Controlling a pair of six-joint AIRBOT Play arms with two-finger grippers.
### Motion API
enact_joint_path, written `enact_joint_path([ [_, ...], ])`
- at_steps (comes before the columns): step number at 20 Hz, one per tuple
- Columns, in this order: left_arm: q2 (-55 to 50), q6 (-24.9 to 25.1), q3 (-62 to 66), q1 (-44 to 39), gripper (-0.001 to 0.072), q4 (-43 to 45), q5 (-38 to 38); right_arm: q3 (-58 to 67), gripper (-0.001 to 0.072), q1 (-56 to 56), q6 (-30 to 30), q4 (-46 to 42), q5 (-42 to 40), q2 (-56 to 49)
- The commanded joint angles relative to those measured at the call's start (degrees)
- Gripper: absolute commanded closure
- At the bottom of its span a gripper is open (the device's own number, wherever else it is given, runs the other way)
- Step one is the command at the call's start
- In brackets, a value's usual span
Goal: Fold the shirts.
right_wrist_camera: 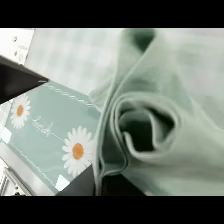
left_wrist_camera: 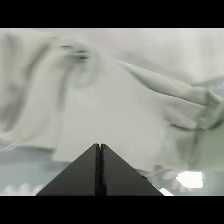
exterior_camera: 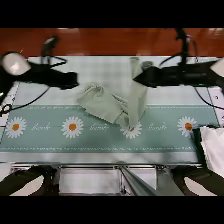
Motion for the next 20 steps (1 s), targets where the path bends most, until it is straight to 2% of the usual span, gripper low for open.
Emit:
enact_joint_path([
  [1,16.72,2.19,-15.45,13.40,0.0688,1.66,0.94,8.59,0.0689,7.10,-1.38,3.23,-3.10,-14.01],
  [3,23.02,2.23,-21.03,18.16,0.0688,1.66,0.94,13.79,0.0689,9.14,-1.53,5.11,-3.08,-20.94],
  [6,27.61,2.21,-25.83,20.96,0.0689,1.66,0.96,19.80,0.0689,12.09,-1.49,7.21,-3.34,-29.22],
  [15,27.34,2.21,-28.61,20.87,0.0689,-0.94,3.37,22.99,0.0678,17.09,-3.02,15.67,-10.62,-40.98],
  [16,27.34,2.21,-28.61,20.87,0.0689,-0.94,3.67,22.99,0.0468,17.68,-3.28,17.22,-11.65,-41.68],
  [17,27.34,2.19,-28.61,20.90,0.0689,-0.96,4.11,22.99,0.0299,18.23,-3.32,17.25,-11.58,-42.01],
  [20,27.34,2.19,-28.61,20.90,0.0688,-1.16,5.05,22.97,0.0299,16.15,-1.64,16.24,-3.58,-40.89],
])
